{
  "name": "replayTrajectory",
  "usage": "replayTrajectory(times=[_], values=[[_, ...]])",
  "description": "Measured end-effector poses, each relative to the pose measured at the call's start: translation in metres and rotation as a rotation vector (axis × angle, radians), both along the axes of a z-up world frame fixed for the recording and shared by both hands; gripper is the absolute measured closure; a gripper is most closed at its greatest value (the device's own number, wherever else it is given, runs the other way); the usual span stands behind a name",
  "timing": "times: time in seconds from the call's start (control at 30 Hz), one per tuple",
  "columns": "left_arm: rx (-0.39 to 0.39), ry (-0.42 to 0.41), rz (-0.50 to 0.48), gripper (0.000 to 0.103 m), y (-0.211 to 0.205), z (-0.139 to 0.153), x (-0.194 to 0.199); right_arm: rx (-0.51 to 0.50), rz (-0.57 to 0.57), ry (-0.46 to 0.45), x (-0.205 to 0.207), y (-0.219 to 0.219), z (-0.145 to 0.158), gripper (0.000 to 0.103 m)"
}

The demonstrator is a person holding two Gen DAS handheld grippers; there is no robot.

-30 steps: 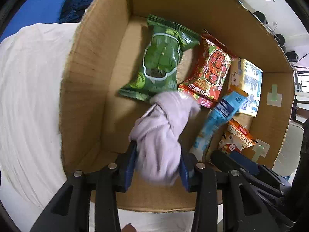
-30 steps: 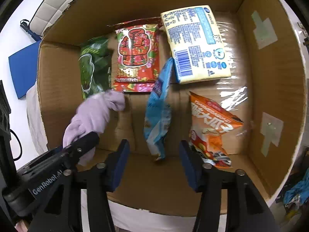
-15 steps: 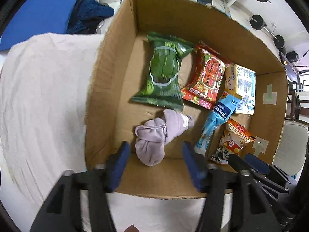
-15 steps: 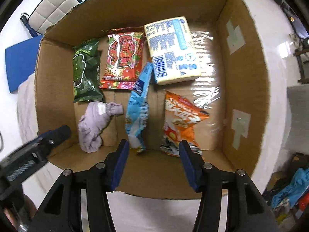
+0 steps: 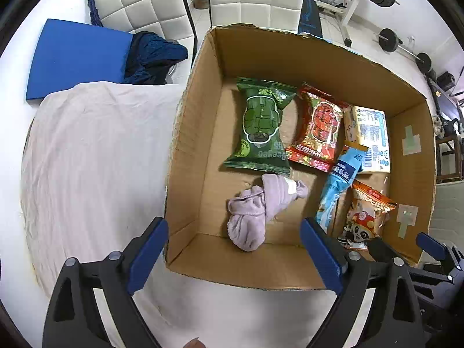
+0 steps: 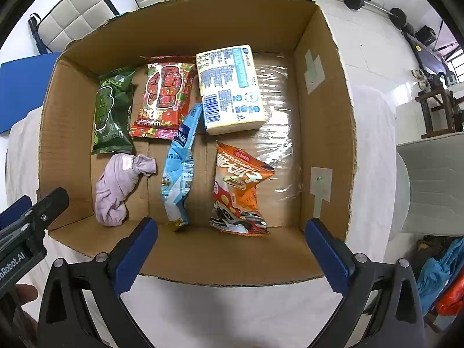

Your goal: Organize soft objects

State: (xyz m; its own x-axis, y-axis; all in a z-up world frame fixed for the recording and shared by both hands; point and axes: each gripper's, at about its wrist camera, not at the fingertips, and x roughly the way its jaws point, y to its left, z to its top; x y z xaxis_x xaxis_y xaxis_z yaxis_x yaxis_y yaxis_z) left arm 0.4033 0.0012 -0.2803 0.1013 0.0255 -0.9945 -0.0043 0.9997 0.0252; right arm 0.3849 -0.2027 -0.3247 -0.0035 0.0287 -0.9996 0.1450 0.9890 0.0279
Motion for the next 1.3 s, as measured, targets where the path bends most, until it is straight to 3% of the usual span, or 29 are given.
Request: replayTrajectory(times=[0.3, 0.37, 0.53, 0.87, 1.3], values=[[0.006, -0.025, -0.008, 0.008, -0.003, 0.007, -0.011, -0.013, -0.005, -0.026, -0.01, -0.004, 0.015, 0.0], [0.003, -0.038, -0.013, 0.001, -0.005, 0.011, -0.014, -0.011, -0.005, -0.037, -0.012, -0.005, 0.021, 0.0], [0.001, -0.084, -0.033, 0.0, -0.01, 0.032, -0.027, -0.015, -0.001, -0.08, -0.024, -0.008, 0.045, 0.0], [-0.002, -0.257, -0.1, 0.0, -0.023, 0.125, -0.088, 0.014, 0.017, -0.235, -0.09, -0.013, 0.133, 0.0], [-0.052, -0.34, -0.098, 0.0, -0.008, 0.221, -0.173, 0.062, 0.04, -0.344, -0.183, -0.021, 0.24, 0.0]])
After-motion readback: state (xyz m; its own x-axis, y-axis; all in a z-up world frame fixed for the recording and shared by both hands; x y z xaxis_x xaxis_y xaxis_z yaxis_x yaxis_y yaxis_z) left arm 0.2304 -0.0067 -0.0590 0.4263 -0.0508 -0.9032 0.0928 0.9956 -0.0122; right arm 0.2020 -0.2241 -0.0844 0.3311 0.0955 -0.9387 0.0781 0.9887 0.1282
